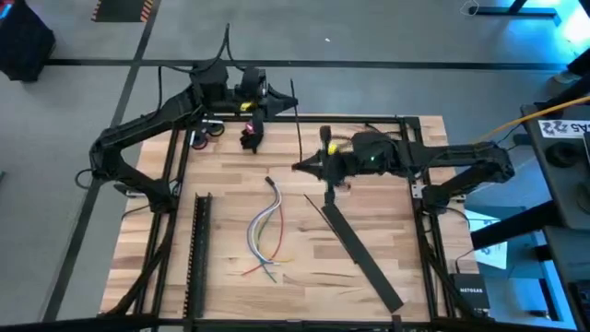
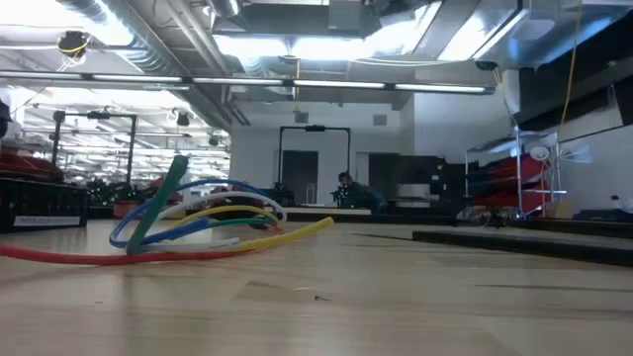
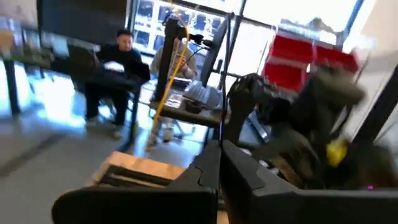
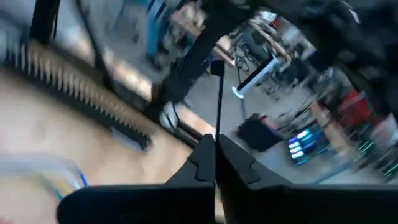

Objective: Ziptie cables
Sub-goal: Insert the left black zip tie tail into the locking head

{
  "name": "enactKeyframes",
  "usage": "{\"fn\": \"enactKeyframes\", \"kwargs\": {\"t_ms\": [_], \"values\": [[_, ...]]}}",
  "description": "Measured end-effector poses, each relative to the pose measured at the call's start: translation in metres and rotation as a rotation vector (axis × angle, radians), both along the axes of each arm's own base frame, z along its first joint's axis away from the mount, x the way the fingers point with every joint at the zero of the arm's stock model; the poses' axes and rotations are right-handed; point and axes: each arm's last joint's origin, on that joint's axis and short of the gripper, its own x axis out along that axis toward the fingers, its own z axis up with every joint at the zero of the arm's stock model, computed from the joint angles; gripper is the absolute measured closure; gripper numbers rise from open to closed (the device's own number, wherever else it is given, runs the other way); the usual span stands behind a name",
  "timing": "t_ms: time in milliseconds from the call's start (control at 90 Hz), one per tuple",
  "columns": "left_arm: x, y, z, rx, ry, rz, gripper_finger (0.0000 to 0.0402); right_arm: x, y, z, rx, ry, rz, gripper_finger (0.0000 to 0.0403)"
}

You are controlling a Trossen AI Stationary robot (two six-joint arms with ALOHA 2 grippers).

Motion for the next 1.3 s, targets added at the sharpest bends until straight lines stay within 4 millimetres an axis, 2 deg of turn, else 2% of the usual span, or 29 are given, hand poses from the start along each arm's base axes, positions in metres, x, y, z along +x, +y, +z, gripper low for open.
{"fn": "enactKeyframes", "kwargs": {"t_ms": [100, 189, 311, 444, 589, 711, 1122, 1300], "values": [[0.002, -0.005, -0.006, 0.199, 0.077, 0.051, 0.0401, 0.0, -0.008, 0.002, 0.229, -0.015, 0.002, 0.0402], [0.004, -0.009, -0.012, 0.369, 0.171, 0.088, 0.0401, -0.001, -0.014, -0.002, 0.363, 0.03, -0.007, 0.0402], [0.006, -0.015, -0.02, 0.562, 0.284, 0.129, 0.0401, -0.003, -0.022, -0.001, 0.495, 0.037, -0.024, 0.0402], [0.007, -0.019, -0.023, 0.691, 0.378, 0.208, 0.0401, -0.012, -0.04, 0.008, 0.626, 0.005, -0.016, 0.0402], [0.009, -0.027, -0.023, 0.75, 0.387, 0.207, 0.0401, -0.016, -0.055, 0.023, 0.789, -0.1, 0.032, 0.0403], [0.011, -0.034, -0.022, 0.804, 0.395, 0.224, 0.0401, -0.017, -0.057, 0.023, 0.866, -0.071, 0.079, 0.0403], [0.013, -0.039, -0.018, 0.836, 0.366, 0.245, 0.0401, -0.021, -0.072, 0.022, 0.926, -0.046, 0.101, 0.0403], [0.013, -0.039, -0.017, 0.866, 0.36, 0.247, 0.0401, -0.021, -0.073, 0.022, 0.937, -0.041, 0.106, 0.0403]]}}
